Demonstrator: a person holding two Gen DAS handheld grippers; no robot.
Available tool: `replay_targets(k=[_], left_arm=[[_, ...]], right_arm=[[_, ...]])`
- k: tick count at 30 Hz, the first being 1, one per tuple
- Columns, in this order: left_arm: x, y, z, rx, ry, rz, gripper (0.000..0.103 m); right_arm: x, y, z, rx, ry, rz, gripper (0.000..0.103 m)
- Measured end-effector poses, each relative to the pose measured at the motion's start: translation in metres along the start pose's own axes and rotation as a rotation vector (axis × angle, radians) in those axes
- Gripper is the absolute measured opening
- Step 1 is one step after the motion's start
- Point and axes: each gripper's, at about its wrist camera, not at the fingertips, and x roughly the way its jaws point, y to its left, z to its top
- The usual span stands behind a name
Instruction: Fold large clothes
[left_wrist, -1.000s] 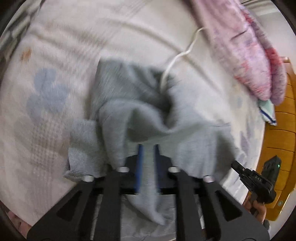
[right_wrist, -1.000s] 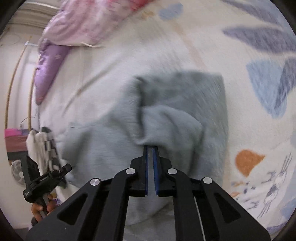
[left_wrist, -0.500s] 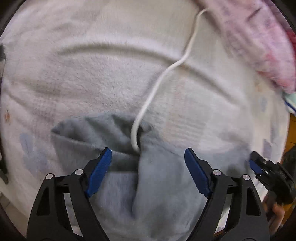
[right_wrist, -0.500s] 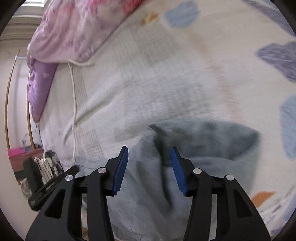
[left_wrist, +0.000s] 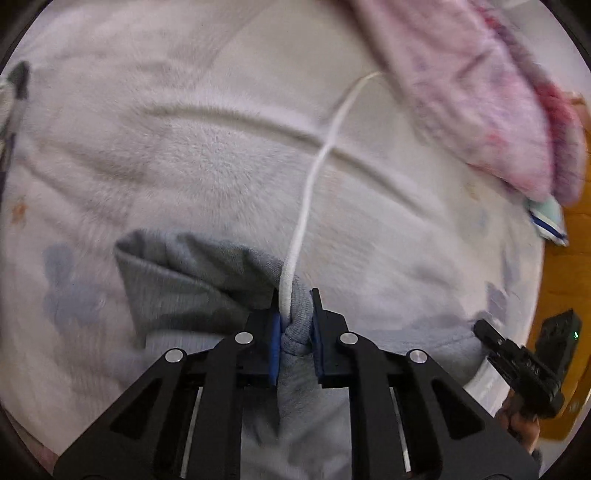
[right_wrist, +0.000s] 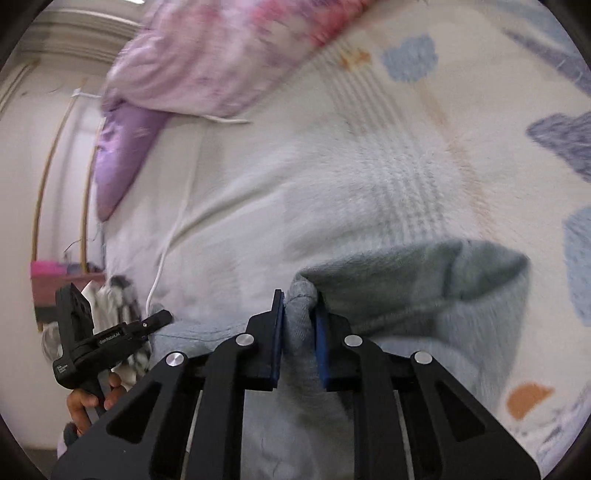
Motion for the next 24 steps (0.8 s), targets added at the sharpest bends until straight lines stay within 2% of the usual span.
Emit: replay_targets(k=[4,7,11,17,20,24], left_arm=[[-0.049,0.006,-0.059,-0.028,-0.044,-0.073,0.013],[-0.073,0.006,-0.101,-0.021,-0.063,-0.091,0.013],[-0.093,0.022,-0.156,-0.035,-0.046,-0.102,0.012],[-0.086,0.051,-0.235,-0.012,0.002,-0.088,0.012],[-0.068,0.066,-0.273,0.01,0.062,-0.05,0.012],[-0.047,0.086,-0.312,0.028,0.113,0.0,0.012]], right_arm=[[-0.042,0.011,-0.045,-0.026,-0.013,0.049,0.013],[-0.069,0.016,-0.083,-0.048,-0.009,0.053,0.013],[-0.092,0.023,-0.136,-0.079,0.002,0.004,0.012],[-0.101,0.005,-0.223,-0.02,-0.002,-0.049,0.012],[-0.092,-0.002,-0.261,-0.02,0.001,-0.108,0.011],[-0.08,-0.019,-0.305,0.054,0.007,-0.143,0.011]])
